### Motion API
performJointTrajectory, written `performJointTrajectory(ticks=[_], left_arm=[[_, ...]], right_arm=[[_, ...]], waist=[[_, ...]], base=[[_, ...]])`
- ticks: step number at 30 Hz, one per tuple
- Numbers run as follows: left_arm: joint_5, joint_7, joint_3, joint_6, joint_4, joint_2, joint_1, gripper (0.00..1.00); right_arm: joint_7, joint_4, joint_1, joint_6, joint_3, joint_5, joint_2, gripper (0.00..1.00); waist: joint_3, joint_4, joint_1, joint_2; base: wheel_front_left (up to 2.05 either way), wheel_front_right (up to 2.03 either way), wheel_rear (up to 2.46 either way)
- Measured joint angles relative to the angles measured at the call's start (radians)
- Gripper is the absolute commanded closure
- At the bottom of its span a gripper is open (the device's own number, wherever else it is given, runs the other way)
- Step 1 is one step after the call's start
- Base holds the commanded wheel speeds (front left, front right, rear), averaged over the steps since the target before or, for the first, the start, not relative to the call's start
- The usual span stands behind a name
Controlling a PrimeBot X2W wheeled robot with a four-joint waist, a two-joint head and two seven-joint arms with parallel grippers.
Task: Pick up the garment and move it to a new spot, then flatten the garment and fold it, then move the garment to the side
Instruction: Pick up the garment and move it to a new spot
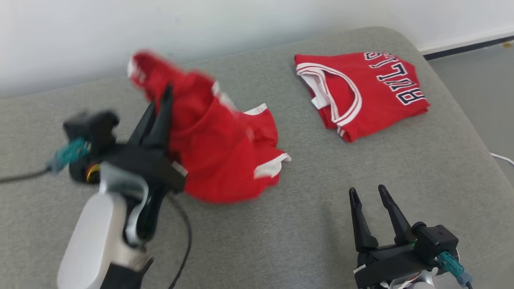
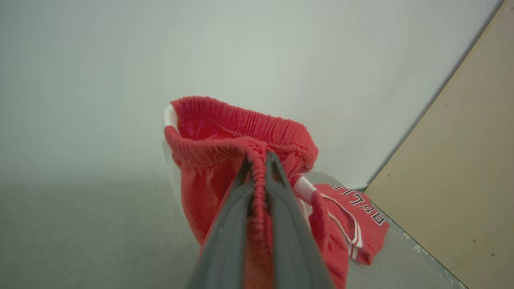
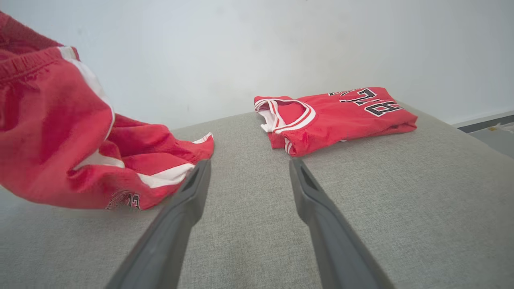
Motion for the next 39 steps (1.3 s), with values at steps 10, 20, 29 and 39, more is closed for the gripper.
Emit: performJointTrajectory(ticks=[10,20,29,39], left_arm=[[-0.018,-0.149,0.063,-0.015,0.198,0.077,0.195,1.00],[-0.006,-0.284,0.035,-0.028,0.340,0.069,0.195,0.00],[0.020,-0.316,0.042,-0.031,0.303,0.055,0.228,0.00],[0.053,-0.291,-0.032,-0.033,0.277,0.038,0.176,0.00]], right_arm=[[0.000,0.017,-0.002,0.000,0.016,-0.026,0.001,0.00],[0.000,0.018,0.004,0.000,0.014,-0.031,0.001,0.00],[0.000,0.016,0.027,0.000,-0.001,-0.031,0.000,0.00],[0.000,0.016,0.021,0.000,0.009,-0.031,0.001,0.00]], waist=[[-0.007,0.080,0.0000,0.0000],[-0.031,0.129,-0.0001,0.0000],[-0.057,0.166,-0.0001,0.0000],[-0.053,0.155,0.0000,0.0000]], base=[[0.00,0.00,0.00],[0.00,0.00,0.00],[0.00,0.00,0.00],[0.00,0.00,0.00]])
